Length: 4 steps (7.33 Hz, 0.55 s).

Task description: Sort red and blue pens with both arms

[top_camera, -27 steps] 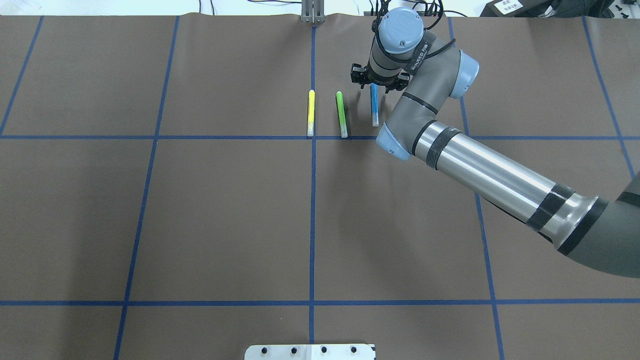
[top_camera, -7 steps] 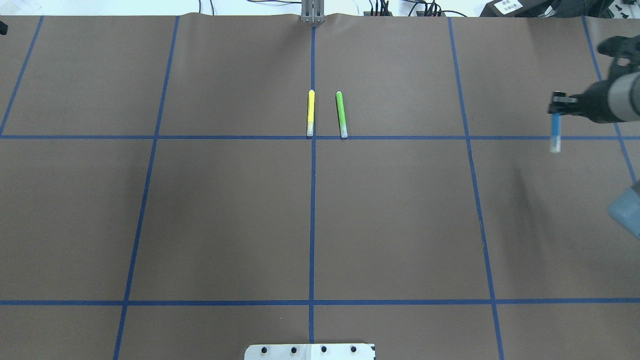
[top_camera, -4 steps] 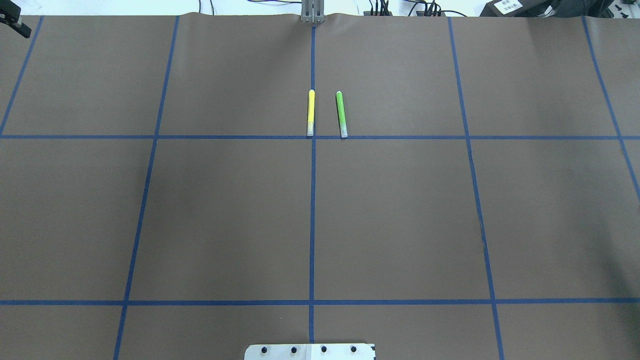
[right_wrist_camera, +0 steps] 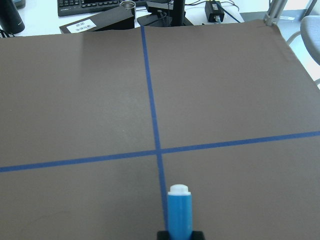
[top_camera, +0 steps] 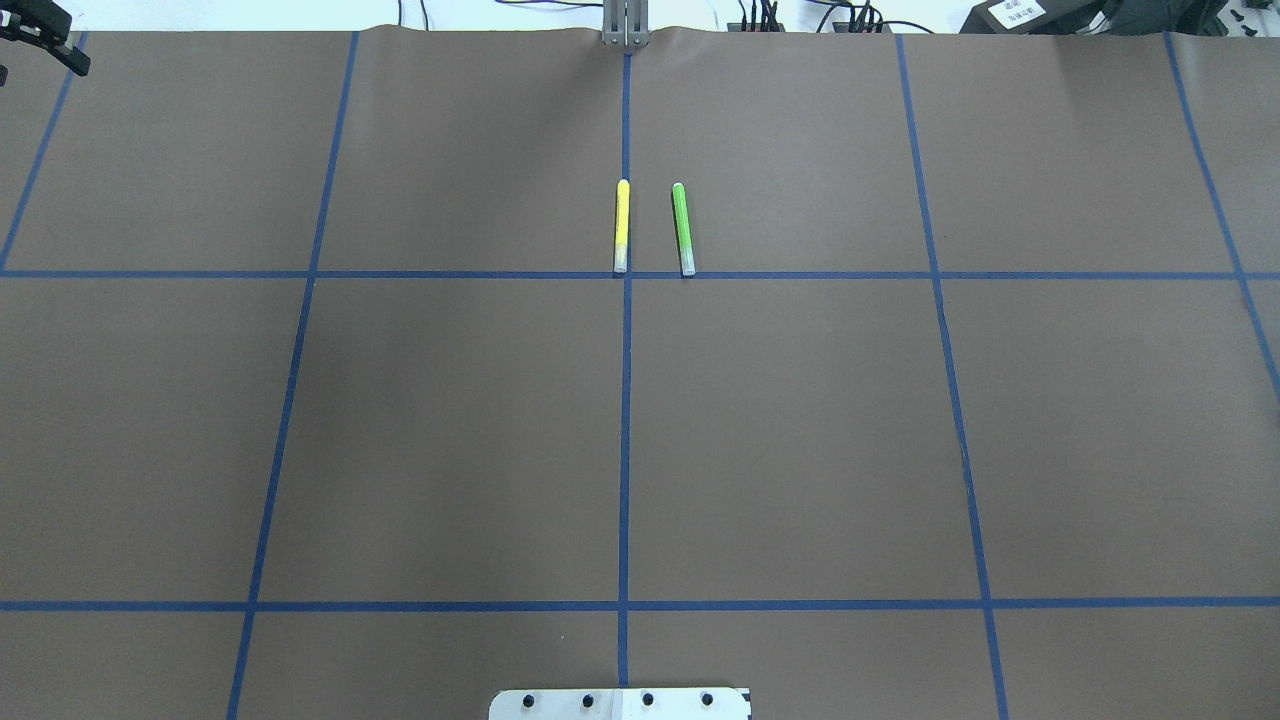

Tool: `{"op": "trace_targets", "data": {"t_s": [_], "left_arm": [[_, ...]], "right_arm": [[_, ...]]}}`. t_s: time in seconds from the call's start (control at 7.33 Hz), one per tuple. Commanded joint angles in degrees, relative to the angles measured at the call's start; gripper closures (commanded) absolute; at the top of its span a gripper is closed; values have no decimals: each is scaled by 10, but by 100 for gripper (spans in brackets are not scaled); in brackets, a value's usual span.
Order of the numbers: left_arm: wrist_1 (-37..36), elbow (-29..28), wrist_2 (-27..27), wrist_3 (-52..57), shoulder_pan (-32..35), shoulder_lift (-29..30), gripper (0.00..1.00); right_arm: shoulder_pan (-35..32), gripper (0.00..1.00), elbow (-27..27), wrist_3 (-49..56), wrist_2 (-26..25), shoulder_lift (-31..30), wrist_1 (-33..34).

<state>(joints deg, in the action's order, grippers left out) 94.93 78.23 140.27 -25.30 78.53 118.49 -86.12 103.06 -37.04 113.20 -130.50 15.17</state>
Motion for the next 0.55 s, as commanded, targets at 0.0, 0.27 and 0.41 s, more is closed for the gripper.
{"op": "trace_targets", "data": {"t_s": [0.0,0.27,0.41], "left_arm": [[2,3,0,-15,-4,2,0],[2,6,0,-15,-4,2,0],[0,9,0,-16,-4,2,0]], "right_arm": [[-192,100,-35,160,129,-47,-44],[-300,100,-54,266,206,-69,-57],[-335,100,-96,336,213,-76,-94]]}}
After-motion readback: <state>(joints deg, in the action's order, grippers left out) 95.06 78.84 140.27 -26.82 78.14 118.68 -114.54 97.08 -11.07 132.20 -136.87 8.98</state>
